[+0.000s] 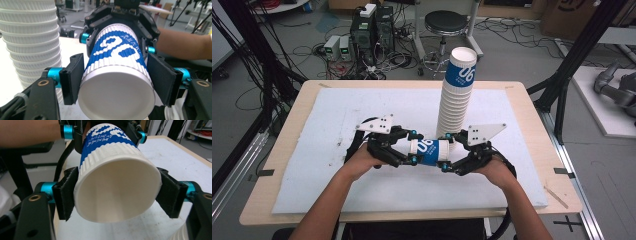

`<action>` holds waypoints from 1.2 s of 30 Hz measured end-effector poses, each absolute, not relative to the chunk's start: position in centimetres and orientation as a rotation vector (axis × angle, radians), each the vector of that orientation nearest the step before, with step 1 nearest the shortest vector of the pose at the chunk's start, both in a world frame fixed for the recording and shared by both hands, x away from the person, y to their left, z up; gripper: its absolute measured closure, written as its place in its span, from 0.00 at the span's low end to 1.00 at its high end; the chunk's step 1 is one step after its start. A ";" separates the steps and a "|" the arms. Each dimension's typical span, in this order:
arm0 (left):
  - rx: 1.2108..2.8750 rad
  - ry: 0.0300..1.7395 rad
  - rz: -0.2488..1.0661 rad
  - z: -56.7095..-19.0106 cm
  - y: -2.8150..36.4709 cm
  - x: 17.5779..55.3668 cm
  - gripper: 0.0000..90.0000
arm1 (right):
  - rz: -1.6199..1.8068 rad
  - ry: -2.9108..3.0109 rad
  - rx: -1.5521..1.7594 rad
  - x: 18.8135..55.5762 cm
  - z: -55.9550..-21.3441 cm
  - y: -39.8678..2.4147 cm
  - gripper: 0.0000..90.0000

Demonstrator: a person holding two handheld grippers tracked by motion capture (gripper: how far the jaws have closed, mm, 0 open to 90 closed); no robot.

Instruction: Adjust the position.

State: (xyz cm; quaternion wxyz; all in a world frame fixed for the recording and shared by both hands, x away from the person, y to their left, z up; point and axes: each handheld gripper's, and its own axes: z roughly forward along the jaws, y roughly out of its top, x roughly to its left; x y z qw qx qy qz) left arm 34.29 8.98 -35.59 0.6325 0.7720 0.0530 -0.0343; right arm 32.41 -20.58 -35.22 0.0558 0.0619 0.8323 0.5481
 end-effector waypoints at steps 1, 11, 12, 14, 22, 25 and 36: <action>1.798 0.130 -0.072 -35.5 8.7 34.1 0.34 | 1.648 2.525 0.167 32.4 -35.1 -20.6 0.32; 1.979 0.041 -0.005 -36.2 7.5 33.4 0.33 | 1.494 2.613 0.075 32.1 -33.6 -20.1 0.32; 1.977 0.043 -0.009 -36.2 7.5 33.4 0.33 | 1.491 2.617 0.075 32.2 -33.5 -20.0 0.32; 1.949 0.051 -0.028 -36.5 7.7 33.5 0.33 | 1.514 2.618 0.114 32.2 -33.6 -20.0 0.28; 1.853 0.110 -0.034 -37.8 8.5 33.8 0.33 | 1.878 2.429 0.365 32.4 -33.7 -20.7 0.21; 1.813 0.123 -0.026 -37.7 8.9 33.9 0.33 | 1.847 2.432 0.395 32.6 -33.9 -20.9 0.21; 1.866 0.133 -0.010 -37.6 8.3 33.4 0.33 | 1.687 2.527 0.291 32.6 -34.3 -19.6 0.26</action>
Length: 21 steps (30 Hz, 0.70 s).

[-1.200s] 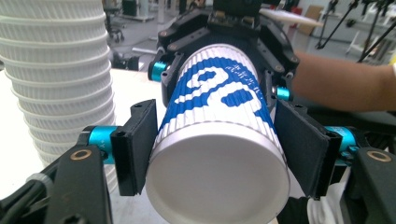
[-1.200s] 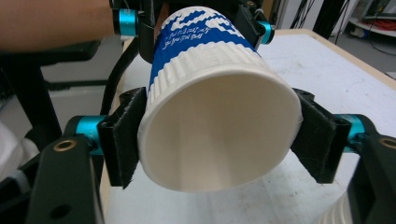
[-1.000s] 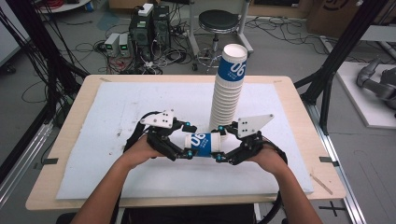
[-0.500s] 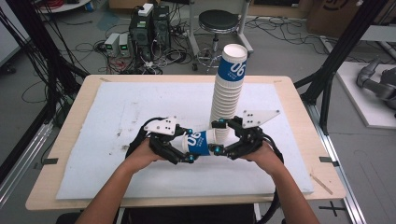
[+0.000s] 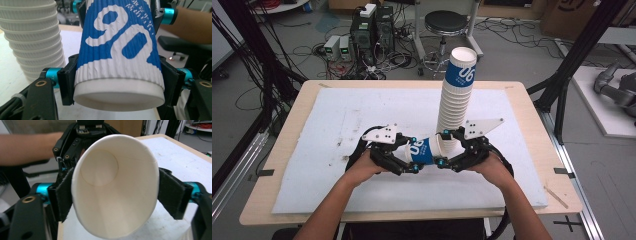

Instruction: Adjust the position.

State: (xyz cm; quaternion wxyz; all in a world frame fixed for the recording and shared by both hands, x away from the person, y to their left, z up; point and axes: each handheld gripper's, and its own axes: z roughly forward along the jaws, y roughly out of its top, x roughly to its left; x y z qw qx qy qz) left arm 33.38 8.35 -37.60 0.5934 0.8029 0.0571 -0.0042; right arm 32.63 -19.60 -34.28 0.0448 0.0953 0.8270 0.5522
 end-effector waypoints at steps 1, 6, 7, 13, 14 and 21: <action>1.892 0.145 0.010 -37.5 8.2 33.3 0.31 | 1.666 2.537 0.273 32.6 -34.2 -19.6 0.27; 1.963 0.121 0.056 -37.3 7.5 33.1 0.25 | 1.543 2.601 0.234 32.5 -33.9 -19.1 0.29; 1.966 0.117 0.054 -37.4 7.4 33.1 0.27 | 1.535 2.614 0.235 32.4 -33.9 -19.0 0.29; 1.998 0.081 0.033 -37.6 7.3 33.1 0.32 | 1.499 2.650 0.200 32.5 -33.5 -18.5 0.28; 1.984 0.086 0.024 -37.6 7.3 33.1 0.32 | 1.518 2.649 0.218 32.5 -33.6 -18.5 0.26; 1.882 0.150 0.001 -38.4 8.1 33.5 0.32 | 1.830 2.460 0.366 32.6 -33.0 -19.5 0.21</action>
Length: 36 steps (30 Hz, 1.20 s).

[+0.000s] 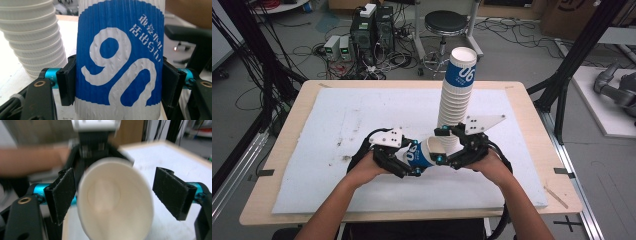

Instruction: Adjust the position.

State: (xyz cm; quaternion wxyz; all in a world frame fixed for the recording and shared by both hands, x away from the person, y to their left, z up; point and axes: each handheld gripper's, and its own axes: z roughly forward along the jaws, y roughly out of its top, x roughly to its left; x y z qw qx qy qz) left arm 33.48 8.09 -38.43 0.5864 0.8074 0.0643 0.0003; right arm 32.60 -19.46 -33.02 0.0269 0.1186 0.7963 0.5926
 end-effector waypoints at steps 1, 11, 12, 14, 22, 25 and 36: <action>1.862 0.159 0.003 -38.5 8.3 33.5 0.32 | 1.835 2.454 0.377 32.6 -33.0 -19.7 0.21; 1.854 0.138 0.016 -38.5 8.2 33.2 0.32 | 1.731 2.542 0.322 32.8 -34.1 -19.0 0.26; 1.854 0.138 0.016 -38.5 8.2 33.2 0.32 | 1.713 2.544 0.292 32.8 -34.0 -19.0 0.28; 1.927 0.134 0.058 -38.1 7.7 32.9 0.32 | 1.677 2.552 0.238 32.7 -34.0 -19.0 0.30; 2.000 0.081 0.154 -37.1 6.9 32.4 0.32 | 1.508 2.603 0.177 32.4 -33.1 -18.5 0.31; 1.996 0.083 0.127 -37.3 7.0 32.6 0.33 | 1.512 2.617 0.199 32.4 -33.1 -18.4 0.29; 1.828 0.149 0.063 -37.6 8.0 33.0 0.33 | 1.808 2.459 0.369 32.6 -33.3 -19.4 0.20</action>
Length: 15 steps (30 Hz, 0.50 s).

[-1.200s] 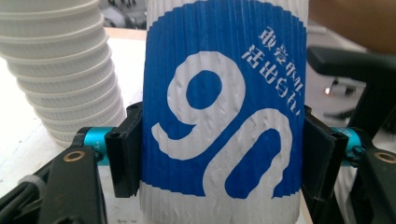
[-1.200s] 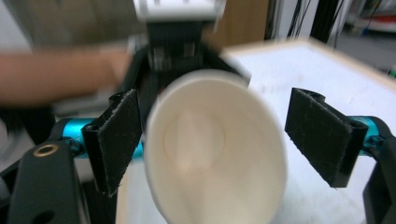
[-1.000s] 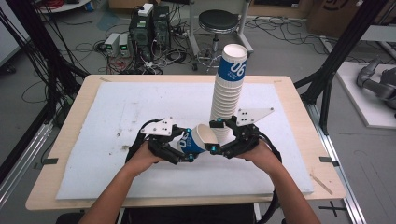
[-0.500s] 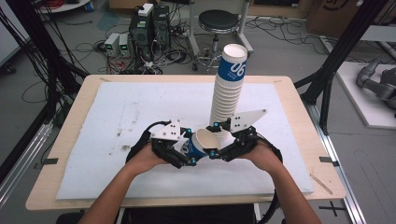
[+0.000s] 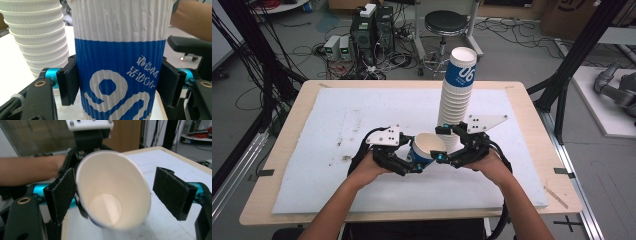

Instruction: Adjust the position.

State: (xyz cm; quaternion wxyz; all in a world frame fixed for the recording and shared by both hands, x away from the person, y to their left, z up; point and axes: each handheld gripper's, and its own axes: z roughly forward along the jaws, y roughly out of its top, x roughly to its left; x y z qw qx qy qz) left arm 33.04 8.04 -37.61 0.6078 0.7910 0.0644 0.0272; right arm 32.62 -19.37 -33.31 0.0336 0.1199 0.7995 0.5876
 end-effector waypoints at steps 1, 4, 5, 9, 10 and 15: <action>1.821 0.145 0.064 -37.6 8.1 33.0 0.33 | 1.751 2.496 0.346 32.6 -33.6 -19.1 0.19; 1.839 0.143 0.069 -37.7 7.9 32.9 0.32 | 1.736 2.516 0.308 32.6 -33.7 -18.7 0.25; 1.853 0.144 0.081 -37.7 7.8 32.8 0.32 | 1.715 2.514 0.292 32.5 -33.7 -18.6 0.26; 1.885 0.148 0.114 -37.7 7.6 32.7 0.29 | 1.651 2.526 0.251 32.5 -33.6 -18.6 0.29; 1.893 0.152 0.134 -37.7 7.5 32.6 0.29 | 1.639 2.521 0.244 32.5 -33.7 -18.5 0.29; 1.916 0.132 0.142 -37.6 6.9 32.4 0.26 | 1.605 2.561 0.222 32.4 -33.8 -18.3 0.29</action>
